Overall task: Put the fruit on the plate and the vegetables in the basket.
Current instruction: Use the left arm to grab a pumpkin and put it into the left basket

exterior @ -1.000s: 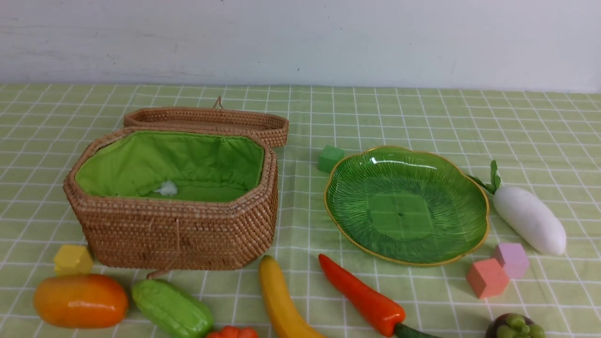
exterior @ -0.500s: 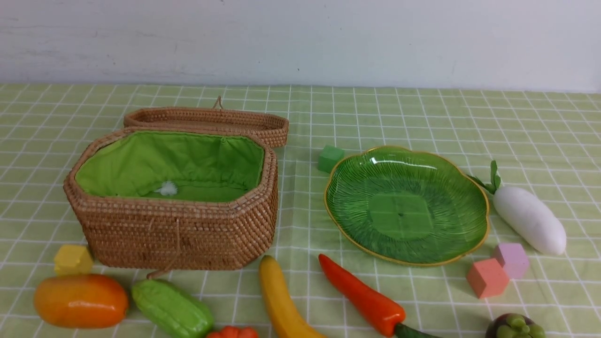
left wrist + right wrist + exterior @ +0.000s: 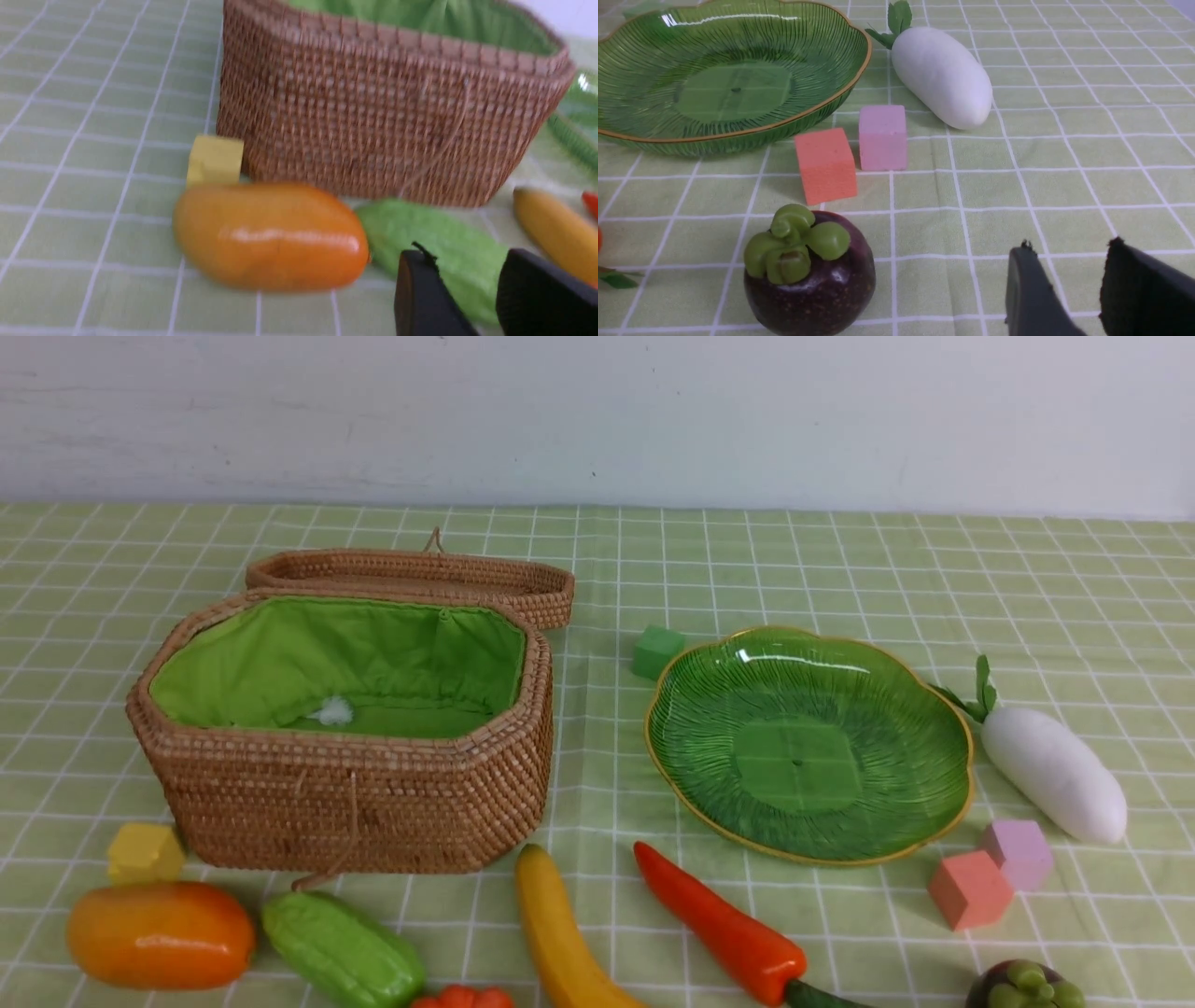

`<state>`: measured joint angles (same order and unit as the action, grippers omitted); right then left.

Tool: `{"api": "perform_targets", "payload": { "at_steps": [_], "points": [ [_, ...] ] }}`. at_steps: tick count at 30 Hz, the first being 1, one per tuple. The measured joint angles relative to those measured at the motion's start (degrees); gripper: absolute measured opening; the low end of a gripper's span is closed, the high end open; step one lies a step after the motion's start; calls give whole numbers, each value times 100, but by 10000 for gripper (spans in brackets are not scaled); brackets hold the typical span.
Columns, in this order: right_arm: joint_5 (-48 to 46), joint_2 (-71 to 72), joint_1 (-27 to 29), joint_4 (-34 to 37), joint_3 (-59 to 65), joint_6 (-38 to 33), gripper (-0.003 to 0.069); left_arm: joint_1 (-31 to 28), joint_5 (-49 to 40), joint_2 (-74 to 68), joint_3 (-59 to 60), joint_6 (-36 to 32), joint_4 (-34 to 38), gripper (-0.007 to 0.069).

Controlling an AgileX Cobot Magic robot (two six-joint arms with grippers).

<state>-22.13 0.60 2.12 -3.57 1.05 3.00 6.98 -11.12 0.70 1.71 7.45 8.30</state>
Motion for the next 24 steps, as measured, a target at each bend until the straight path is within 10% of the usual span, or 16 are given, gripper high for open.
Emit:
{"api": "perform_targets", "payload": {
  "at_steps": [11,24],
  "points": [
    [0,0,0,0,0,0,242,0,2994,0,-86,29,969,239],
    [0,0,0,0,0,0,242,0,25,-1931,-3645,-105,1677,239]
  ]
}}
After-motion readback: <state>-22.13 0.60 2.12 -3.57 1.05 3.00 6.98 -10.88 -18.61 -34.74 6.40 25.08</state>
